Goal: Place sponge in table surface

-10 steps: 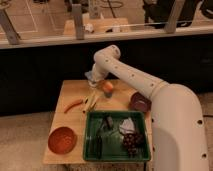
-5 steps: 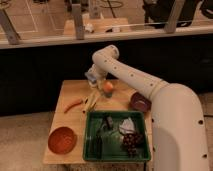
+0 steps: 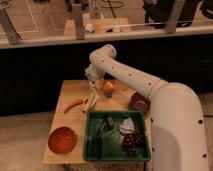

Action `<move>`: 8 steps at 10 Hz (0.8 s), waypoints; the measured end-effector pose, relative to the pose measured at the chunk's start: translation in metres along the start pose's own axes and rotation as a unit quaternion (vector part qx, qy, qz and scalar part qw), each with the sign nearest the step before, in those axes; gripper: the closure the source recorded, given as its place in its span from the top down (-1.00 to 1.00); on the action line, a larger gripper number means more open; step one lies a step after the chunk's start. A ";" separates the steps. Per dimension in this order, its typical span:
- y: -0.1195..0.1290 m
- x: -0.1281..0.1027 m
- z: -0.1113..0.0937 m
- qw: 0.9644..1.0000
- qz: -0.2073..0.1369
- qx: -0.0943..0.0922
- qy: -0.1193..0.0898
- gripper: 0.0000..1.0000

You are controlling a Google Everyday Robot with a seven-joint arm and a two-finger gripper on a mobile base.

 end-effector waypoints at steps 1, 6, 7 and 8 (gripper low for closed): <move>0.000 -0.001 0.003 1.000 0.003 0.001 0.002 0.60; -0.001 -0.005 0.011 0.999 0.037 0.017 0.010 0.60; 0.000 -0.003 0.011 0.999 0.039 0.017 0.011 0.60; 0.000 -0.002 0.011 0.999 0.039 0.017 0.011 0.60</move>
